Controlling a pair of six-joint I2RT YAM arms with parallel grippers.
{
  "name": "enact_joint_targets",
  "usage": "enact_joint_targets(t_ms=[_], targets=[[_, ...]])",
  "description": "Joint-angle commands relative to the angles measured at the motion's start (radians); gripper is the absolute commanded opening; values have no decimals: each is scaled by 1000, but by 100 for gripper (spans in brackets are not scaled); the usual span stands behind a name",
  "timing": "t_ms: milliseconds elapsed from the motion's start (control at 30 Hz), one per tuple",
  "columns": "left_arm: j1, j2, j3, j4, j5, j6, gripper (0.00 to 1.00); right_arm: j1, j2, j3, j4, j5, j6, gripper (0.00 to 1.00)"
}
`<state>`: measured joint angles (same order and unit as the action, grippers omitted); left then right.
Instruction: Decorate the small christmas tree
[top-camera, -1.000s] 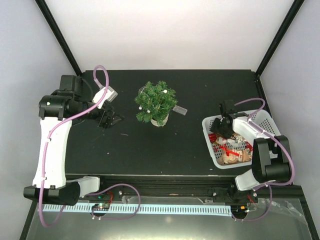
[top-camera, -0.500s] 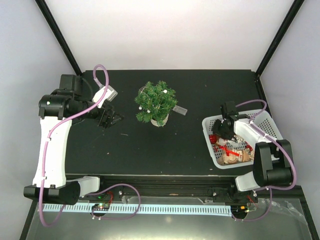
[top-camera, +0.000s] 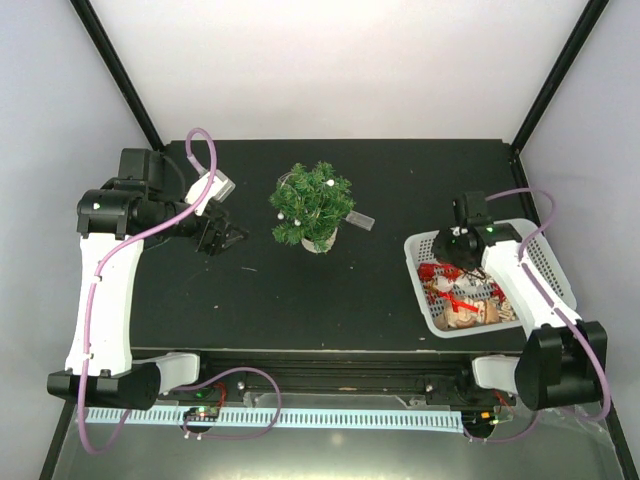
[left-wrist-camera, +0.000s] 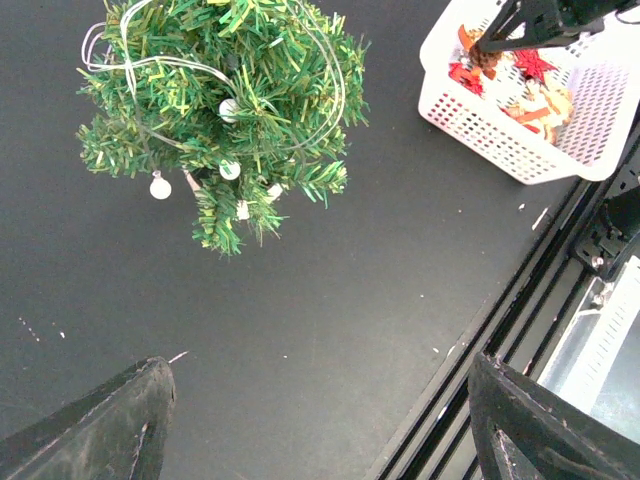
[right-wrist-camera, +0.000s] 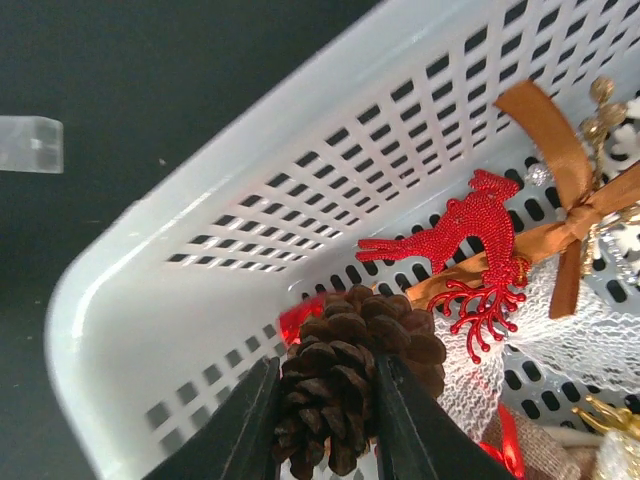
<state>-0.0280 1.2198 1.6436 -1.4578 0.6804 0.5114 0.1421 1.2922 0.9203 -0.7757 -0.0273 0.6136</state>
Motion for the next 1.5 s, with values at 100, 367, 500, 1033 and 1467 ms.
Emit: enact_joint_targets(t_ms=[100,367,500,1033,1467], targets=[[-4,18,24,14,30,-1,81,-4,-115,106,-136,53,-60,26],[-4,24,12,16,43,7,81,0,-182,178,-195,45,-124,29],[-4,26,5,17,51,4,81,25,-199,222,-145,-66,-114,30],[-5,-5,-42,24,42,22,80,228,89,516,118,-428,33,32],[-6,-29,-79,27,16,36,80,318,306,663,134,-452,63,32]])
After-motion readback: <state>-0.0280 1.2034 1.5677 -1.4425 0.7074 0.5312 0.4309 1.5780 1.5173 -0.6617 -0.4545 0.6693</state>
